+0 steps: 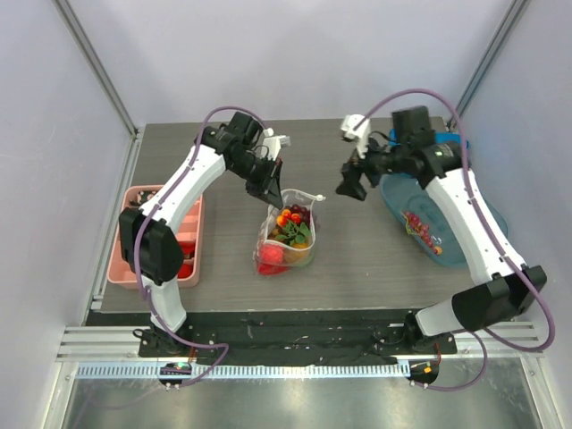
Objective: Place the food in the zip-top bag and seal the zipper
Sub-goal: Place the fake fruit in the zipper food storage bag, then zip the zipper food storage bag at the center of the board.
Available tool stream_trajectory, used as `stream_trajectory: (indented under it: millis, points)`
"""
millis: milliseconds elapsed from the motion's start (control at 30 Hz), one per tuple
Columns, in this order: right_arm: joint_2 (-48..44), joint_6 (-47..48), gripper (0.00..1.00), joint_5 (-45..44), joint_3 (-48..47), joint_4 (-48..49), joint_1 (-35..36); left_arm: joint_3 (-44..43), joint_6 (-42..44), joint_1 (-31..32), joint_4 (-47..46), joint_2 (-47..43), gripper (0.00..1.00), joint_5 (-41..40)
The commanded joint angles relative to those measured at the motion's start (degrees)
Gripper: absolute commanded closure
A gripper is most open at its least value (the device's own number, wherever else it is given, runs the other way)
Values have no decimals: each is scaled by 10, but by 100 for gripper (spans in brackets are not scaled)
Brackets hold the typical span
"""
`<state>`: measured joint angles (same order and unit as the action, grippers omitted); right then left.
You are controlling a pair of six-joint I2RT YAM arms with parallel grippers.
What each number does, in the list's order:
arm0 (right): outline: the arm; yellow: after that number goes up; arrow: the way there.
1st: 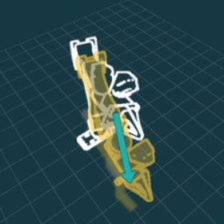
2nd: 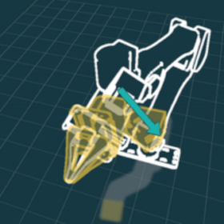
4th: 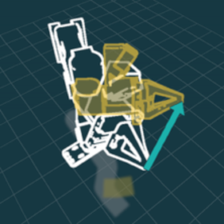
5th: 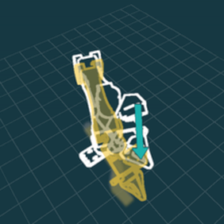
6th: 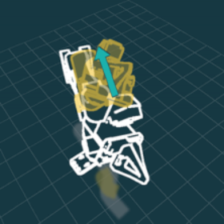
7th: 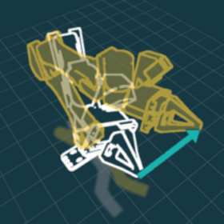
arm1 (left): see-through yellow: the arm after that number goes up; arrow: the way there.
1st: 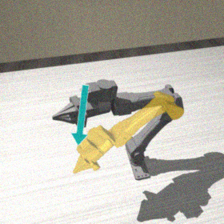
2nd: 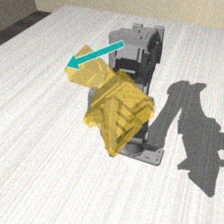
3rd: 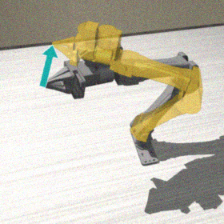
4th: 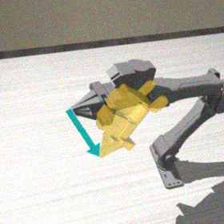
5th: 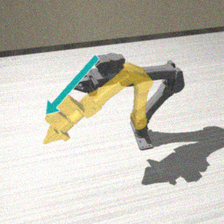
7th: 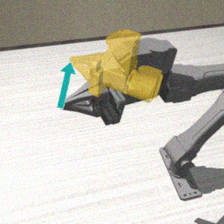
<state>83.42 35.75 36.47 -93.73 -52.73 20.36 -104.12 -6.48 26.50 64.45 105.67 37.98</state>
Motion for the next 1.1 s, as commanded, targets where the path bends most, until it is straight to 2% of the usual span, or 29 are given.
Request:
stream_trajectory:
  millis: [0,33,100,267,400,500,633,767,800,900,1000,1067]
  points:
    - [-53,130,15,121,112,46,-72,-32,62,-3,24,14,95,54]
    - [-61,190,18,131,133,52,-77,-32,81,-3,24,16,95,60]
    - [-85,234,19,159,195,86,-82,-35,91,-3,29,23,95,68]
    - [-94,184,20,239,261,218,-77,-57,111,-3,44,35,95,86]
    - [-68,175,21,257,279,257,-61,-64,121,-3,43,41,95,96]
    - [-61,203,24,268,297,275,-55,-65,129,-3,45,43,95,102]
    - [-35,192,34,283,299,294,-53,-66,133,-3,45,45,95,106]
    - [-18,197,39,288,299,296,-52,-67,134,-3,38,46,95,111]
    - [-14,196,44,293,297,296,-52,-67,134,-3,38,48,96,114]
    - [-3,188,51,293,300,302,-45,-65,135,-3,32,49,96,120]
    - [-1,164,54,295,317,334,-38,-65,133,-3,30,53,96,120]
    - [-5,97,59,294,340,405,-34,-65,136,-3,31,55,96,119]
